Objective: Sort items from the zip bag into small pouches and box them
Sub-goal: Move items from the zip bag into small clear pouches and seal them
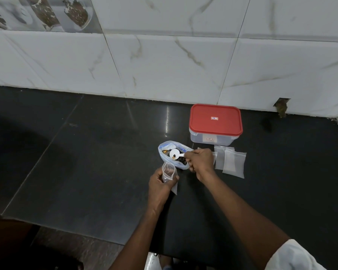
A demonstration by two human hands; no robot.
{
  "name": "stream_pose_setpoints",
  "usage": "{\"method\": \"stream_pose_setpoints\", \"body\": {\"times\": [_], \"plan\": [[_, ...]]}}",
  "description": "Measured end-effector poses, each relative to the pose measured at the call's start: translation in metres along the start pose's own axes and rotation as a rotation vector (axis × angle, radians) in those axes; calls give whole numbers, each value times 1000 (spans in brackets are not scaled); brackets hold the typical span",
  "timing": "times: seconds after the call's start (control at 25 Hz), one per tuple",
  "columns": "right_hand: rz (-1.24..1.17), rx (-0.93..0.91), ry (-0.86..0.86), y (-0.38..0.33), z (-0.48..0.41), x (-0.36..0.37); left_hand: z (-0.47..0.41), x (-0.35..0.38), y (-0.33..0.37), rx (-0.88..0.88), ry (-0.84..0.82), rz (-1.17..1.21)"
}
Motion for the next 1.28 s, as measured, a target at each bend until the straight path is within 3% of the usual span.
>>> {"method": "stream_pose_setpoints", "body": {"times": [0.12, 0.32, 0.56, 0.64, 0.8, 1.0, 1.12, 1.28], "plan": [[-68, 49, 30, -1, 4, -3, 0, -3, 0, -9, 9, -4], [-13, -99, -4, -21, 13, -13, -4, -7, 8, -10, 80, -70], [-123, -123, -21, -37, 32, -16, -13, -4, 17, 3, 112, -191], [6, -298, -52, -43, 45, -15, -12, -3, 17, 0, 99, -165], [489, -1041, -85, -40, 78, -6, -9, -2, 16, -5, 77, -101], [766, -1416, -102, -14, 93, -8, -6, -5, 13, -24, 73, -80], [755, -1422, -82, -12, 97, -11, -4, -5, 13, -39, 66, -61], [375, -963, 127, -28, 72, -31, -6, -5, 7, -87, 45, -64]]}}
Point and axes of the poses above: each hand's wrist, its own z-axis away from the middle knuckle, its own x-axis out of the palm, y = z × x, the point moved 5 cm from there along -z, towards the middle knuckle, and after that the axes turned 15 degrees about -x, right-handed, at the moved point
